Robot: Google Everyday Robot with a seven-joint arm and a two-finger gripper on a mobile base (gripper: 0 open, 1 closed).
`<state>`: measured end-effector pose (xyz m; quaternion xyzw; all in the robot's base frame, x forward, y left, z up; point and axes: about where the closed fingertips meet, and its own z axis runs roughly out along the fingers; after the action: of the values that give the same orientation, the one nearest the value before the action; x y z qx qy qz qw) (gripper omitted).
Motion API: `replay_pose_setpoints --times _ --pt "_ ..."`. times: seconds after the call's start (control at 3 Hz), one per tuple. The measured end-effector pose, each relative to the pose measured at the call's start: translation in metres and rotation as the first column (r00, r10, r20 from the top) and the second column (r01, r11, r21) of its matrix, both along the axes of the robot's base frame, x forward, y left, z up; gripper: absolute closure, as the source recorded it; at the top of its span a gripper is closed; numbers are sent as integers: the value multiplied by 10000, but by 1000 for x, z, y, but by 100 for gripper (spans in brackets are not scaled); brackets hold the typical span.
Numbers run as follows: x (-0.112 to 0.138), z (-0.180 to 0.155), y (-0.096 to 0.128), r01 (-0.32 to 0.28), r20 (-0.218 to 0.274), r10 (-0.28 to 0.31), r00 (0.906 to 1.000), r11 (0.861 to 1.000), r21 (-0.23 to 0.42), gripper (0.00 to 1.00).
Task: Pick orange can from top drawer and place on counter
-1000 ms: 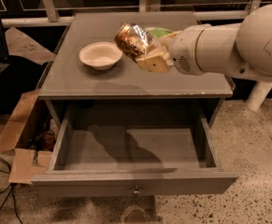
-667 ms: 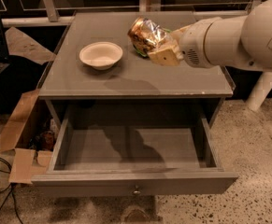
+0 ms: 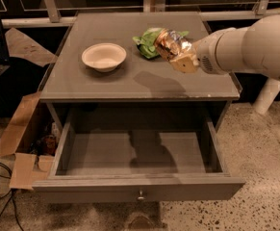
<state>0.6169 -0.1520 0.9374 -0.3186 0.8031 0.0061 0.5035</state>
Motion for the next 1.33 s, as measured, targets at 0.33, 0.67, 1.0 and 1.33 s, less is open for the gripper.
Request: replay_pose_setpoints --times 0.33,0.67,1.0,1.33 --pt "17 -18 -14 542 -297 -545 9981 9985 -120 100" --pt "30 -34 -24 1053 -636 -1065 9923 9942 -221 98" --pt "30 -34 -24 1059 -635 -1070 9922 9942 -209 74" --pt "30 -34 -24 1059 -635 -1070 9922 9942 -209 51"
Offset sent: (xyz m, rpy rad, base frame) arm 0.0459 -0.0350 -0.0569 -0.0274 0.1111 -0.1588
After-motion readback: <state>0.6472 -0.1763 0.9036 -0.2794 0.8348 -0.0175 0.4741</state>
